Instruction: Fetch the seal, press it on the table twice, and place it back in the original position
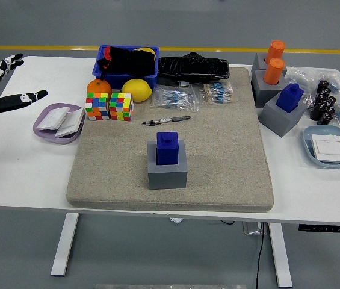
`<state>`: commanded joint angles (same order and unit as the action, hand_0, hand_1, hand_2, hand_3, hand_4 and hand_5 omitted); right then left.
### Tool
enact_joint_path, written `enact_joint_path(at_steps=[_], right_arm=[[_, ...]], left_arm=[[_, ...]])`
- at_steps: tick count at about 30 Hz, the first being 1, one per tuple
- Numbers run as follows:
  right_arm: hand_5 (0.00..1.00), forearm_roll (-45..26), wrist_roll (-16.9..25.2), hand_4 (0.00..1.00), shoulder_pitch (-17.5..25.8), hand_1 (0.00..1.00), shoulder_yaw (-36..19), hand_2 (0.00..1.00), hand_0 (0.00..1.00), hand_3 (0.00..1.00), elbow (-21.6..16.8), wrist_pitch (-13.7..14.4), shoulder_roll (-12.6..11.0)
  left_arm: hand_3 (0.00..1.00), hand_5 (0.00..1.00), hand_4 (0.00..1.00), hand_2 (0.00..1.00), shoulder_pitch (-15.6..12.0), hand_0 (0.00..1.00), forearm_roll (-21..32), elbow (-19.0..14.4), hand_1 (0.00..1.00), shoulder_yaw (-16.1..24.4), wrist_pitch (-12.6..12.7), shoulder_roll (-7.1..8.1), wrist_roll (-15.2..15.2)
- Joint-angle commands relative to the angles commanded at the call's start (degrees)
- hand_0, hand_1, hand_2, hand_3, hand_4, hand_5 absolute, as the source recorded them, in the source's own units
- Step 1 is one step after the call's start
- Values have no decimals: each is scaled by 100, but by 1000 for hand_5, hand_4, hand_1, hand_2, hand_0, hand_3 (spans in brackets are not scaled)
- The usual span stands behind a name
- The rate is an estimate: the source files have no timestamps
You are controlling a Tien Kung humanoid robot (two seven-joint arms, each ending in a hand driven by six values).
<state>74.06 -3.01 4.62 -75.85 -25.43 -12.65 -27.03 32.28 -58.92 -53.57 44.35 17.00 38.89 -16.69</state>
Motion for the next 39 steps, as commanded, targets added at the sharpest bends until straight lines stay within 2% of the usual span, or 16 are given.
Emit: enact_joint_path(at_steps=[5, 6, 7, 14, 18, 39], right_arm=[[478, 19, -12, 841, 18, 695, -18, 662, 790, 651, 0, -3, 17], [478, 23, -13, 840, 18, 695, -29, 663, 789, 652, 4, -1, 13], [478, 30, -13, 840, 15, 695, -45, 663, 789, 652, 7, 4, 3], [480, 41, -19, 840, 28, 695, -116, 663, 789, 651, 18, 23, -41], [480, 45, -19, 839, 38, 695, -152, 663, 789, 651, 33, 30, -62], [482, 94, -42, 834, -76, 695, -247, 663, 788, 651, 62, 42, -43]], left_arm=[[904, 290, 910, 903, -266, 951, 235, 53, 960, 561, 25, 146, -27], [872, 227, 872, 868, -311, 940, 309, 62, 928, 681, 22, 175, -29], [872, 227, 872, 868, -350, 940, 371, 99, 928, 820, 22, 210, -30], [866, 223, 865, 863, -458, 936, 649, 227, 911, 1333, 31, 389, -36], [862, 225, 867, 860, -458, 933, 615, 205, 905, 1395, 20, 423, -7], [858, 185, 832, 859, -444, 927, 578, 96, 900, 1600, -14, 401, 62]])
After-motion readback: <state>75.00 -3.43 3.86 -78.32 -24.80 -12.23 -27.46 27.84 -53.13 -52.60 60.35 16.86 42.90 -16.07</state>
